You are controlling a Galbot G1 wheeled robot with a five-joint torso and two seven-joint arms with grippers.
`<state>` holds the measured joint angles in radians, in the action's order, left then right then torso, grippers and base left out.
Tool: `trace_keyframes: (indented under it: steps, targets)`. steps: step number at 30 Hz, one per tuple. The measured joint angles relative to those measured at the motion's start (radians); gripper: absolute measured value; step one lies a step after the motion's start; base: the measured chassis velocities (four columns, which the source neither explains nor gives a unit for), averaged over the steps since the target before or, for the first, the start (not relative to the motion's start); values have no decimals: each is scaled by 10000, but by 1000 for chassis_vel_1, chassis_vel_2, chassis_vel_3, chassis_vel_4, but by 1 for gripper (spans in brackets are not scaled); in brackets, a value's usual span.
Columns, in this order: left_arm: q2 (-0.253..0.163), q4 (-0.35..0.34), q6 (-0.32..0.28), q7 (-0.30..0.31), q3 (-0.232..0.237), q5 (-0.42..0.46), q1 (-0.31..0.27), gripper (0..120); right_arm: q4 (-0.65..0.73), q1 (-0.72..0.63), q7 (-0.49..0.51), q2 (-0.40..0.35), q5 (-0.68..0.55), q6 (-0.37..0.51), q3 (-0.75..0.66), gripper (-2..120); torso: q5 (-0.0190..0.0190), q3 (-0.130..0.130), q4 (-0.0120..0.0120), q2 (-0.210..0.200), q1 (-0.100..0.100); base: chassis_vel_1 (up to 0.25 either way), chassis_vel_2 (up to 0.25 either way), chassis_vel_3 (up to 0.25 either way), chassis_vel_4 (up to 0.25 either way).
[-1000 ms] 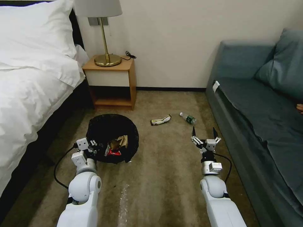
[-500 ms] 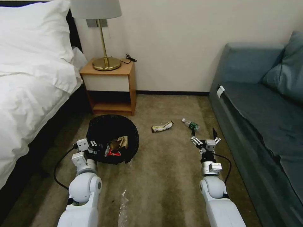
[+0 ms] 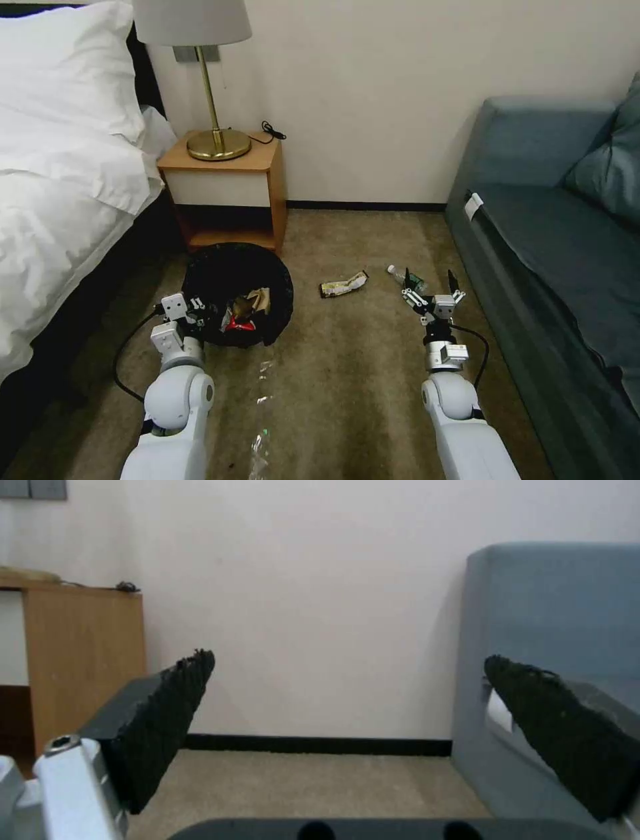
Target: Pick up the trash bin, then pick up the garbage on the floor and place it into the trash bin.
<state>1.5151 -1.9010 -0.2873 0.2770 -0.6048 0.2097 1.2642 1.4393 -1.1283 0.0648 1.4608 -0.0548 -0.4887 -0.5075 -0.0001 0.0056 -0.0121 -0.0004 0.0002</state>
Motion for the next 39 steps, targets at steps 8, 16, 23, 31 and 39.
trace_keyframes:
  steps: [8,16,23,31,39]
  targets:
    - [-53,22,8,-19,-48,17,2,3,-93,-20,0,13,-1,6,27,100,-2,0,1,0,0,-134,139,139,-151]
    - [-57,50,9,-29,-33,23,-22,3,-145,-11,-1,-40,6,5,5,100,-1,0,1,0,0,-139,132,133,-141]
    - [-44,64,14,-29,-38,28,-9,3,-224,-24,-6,-19,97,-211,-7,100,-1,0,0,0,0,-136,130,136,-138]
    - [-25,35,15,-24,-41,23,-1,3,-205,-37,-15,-15,100,-230,-22,100,-1,0,0,0,0,-113,123,118,-121]
    - [3,11,16,-19,-45,2,17,2,-133,-103,-15,-28,46,-203,-15,100,0,0,1,0,0,-83,97,85,-90]
